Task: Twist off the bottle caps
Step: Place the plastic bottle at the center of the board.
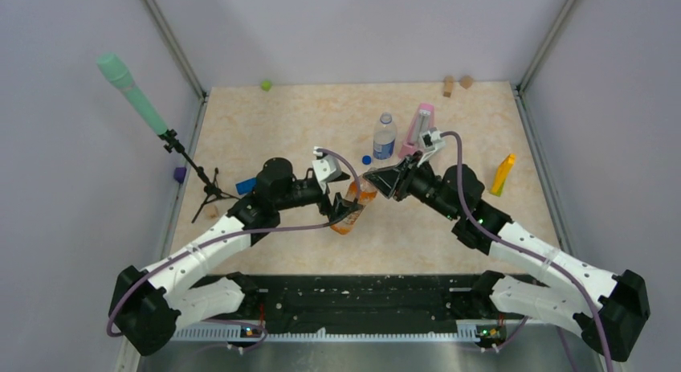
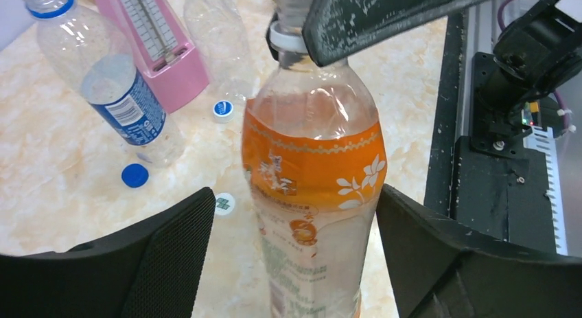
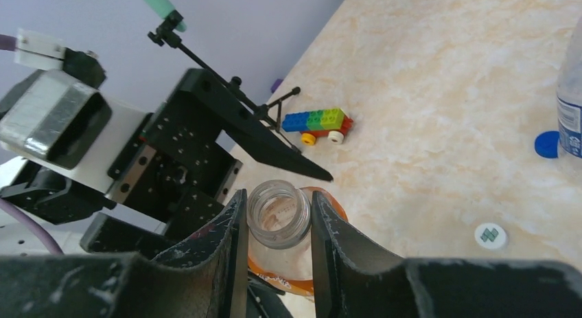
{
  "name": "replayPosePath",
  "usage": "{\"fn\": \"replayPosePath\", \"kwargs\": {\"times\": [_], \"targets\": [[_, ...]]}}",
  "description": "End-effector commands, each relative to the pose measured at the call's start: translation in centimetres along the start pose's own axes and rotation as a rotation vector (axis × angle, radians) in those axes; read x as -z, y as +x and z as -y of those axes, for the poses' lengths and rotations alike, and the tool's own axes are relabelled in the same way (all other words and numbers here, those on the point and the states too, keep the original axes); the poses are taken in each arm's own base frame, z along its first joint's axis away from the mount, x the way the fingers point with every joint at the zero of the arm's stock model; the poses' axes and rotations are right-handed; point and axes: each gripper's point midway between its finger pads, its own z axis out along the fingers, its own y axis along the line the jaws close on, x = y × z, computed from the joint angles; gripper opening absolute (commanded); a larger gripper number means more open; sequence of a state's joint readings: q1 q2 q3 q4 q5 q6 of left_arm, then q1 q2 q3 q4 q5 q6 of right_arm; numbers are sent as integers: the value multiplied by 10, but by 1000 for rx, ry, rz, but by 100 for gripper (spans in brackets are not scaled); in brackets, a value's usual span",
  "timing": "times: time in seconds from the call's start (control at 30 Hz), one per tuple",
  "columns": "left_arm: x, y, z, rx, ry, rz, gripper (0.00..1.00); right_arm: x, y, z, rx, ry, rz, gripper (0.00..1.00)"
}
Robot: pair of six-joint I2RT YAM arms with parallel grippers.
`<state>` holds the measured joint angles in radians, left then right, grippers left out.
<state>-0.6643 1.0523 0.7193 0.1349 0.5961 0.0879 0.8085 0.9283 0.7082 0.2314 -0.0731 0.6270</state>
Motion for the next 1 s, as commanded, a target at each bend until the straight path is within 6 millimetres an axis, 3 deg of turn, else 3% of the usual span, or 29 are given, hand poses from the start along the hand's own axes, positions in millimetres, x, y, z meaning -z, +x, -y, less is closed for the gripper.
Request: {"fn": "replayPosePath", "kwargs": {"times": [0.0, 0.43, 0.7, 0.97], "targets": [[6, -17, -10, -59, -71, 52, 90, -1, -12, -3, 26, 21, 23, 0], [34, -28, -47, -52, -364, 131, 95, 14, -23, 49, 153, 323, 25, 0], [48, -29, -66, -1, -510, 161, 98, 25, -36, 63, 228, 406, 75, 0], [81, -40, -85, 36, -703, 254, 99, 30, -46, 73, 271, 469, 101, 0]]}}
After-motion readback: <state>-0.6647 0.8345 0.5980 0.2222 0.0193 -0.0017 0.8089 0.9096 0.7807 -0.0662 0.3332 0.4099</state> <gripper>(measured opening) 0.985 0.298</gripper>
